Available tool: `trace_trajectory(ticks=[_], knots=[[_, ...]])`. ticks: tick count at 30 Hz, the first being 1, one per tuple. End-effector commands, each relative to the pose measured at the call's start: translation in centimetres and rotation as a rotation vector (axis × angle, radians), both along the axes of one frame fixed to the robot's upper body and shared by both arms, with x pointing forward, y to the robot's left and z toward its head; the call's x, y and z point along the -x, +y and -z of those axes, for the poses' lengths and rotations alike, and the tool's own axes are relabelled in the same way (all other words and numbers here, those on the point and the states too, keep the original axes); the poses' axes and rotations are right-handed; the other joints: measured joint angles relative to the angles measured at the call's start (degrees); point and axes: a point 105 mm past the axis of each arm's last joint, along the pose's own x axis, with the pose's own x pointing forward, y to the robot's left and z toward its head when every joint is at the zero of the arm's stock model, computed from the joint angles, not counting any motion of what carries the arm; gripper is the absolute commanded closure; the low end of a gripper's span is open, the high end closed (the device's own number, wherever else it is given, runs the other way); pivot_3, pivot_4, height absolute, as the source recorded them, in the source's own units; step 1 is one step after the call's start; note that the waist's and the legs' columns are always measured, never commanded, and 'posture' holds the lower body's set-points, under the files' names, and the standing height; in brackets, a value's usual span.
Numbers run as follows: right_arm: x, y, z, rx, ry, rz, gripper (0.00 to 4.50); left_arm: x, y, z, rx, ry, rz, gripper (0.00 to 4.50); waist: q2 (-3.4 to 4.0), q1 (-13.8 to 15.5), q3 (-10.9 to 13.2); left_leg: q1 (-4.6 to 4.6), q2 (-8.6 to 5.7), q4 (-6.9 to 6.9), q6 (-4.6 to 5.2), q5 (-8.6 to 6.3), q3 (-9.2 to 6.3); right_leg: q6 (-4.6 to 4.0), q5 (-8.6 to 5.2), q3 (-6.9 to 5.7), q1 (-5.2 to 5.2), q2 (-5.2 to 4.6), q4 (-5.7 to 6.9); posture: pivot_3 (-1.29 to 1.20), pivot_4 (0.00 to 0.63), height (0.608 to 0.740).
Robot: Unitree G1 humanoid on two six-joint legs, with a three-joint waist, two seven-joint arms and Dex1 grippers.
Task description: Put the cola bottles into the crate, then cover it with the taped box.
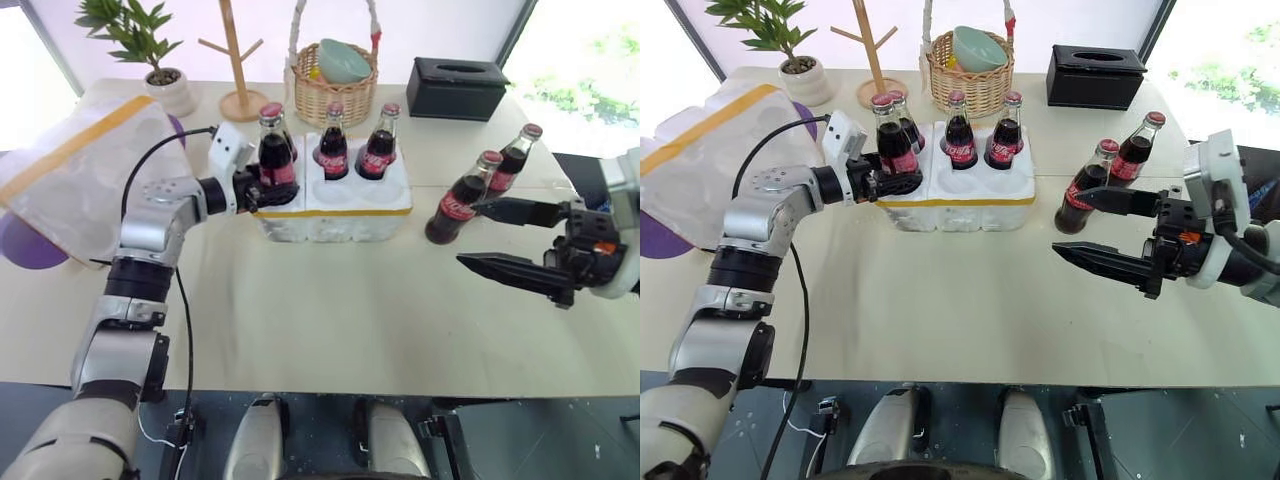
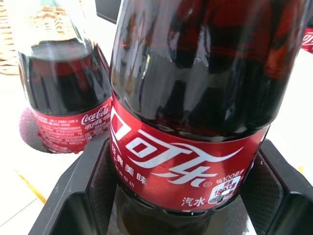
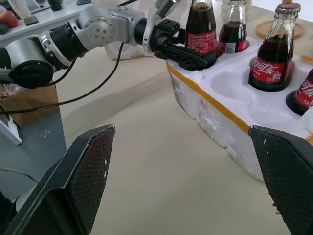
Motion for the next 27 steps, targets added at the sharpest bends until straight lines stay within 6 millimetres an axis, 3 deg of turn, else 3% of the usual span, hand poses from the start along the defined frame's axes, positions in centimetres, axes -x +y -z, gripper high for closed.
trace_trajectory(ticks=[1,8,13,16,21,27], knots=[[-0.1,0.0,-0.7,-0.001,-0.051,-0.003,0.0,0.3,0.1,-1.0,0.001,-0.029,0.009,0.05,0.0,0.2,0.0,0.0,0.0,0.0,0.0,0.0,0.0,0.0,0.0,0.0,0.0,0.0,0.0,0.0,0.15,0.736],[-0.3,-0.3,0.0,0.024,-0.046,0.036,0.0,3.2,2.2,-4.1,0.091,-0.035,0.083,0.05,0.01,0.2,0.0,-0.01,0.02,-0.03,0.0,0.0,0.0,0.0,0.0,0.0,-0.05,0.02,0.0,0.0,0.15,0.736],[-0.9,-2.3,0.5,0.018,-0.045,0.169,0.0,7.8,4.4,-9.5,0.191,-0.051,0.215,0.05,0.0,0.1,0.0,-0.01,0.03,-0.03,0.0,0.0,0.0,0.0,0.0,0.01,-0.05,0.01,0.0,0.0,0.15,0.736],[-1.1,-3.7,1.2,0.007,-0.039,0.262,0.0,10.6,4.5,-10.9,0.175,-0.027,0.309,0.05,0.01,0.1,0.0,-0.01,0.02,-0.03,0.0,0.0,0.0,0.0,0.0,0.01,-0.04,0.01,0.0,0.0,0.15,0.736],[-2.2,-5.2,3.1,-0.053,-0.007,0.414,0.0,13.6,2.7,-7.2,-0.045,0.034,0.394,0.05,0.09,0.4,0.0,0.18,0.01,-0.04,0.0,0.0,0.02,-0.01,-0.01,0.05,0.14,0.0,-0.03,0.0,0.15,0.736],[-4.4,-4.5,6.2,-0.101,-0.008,0.541,0.0,13.5,0.7,-4.5,-0.026,0.042,0.373,0.05,0.11,0.2,0.0,0.33,0.03,-0.05,0.0,0.0,0.0,-0.05,-0.03,0.05,0.28,0.03,-0.03,0.0,0.15,0.736]])
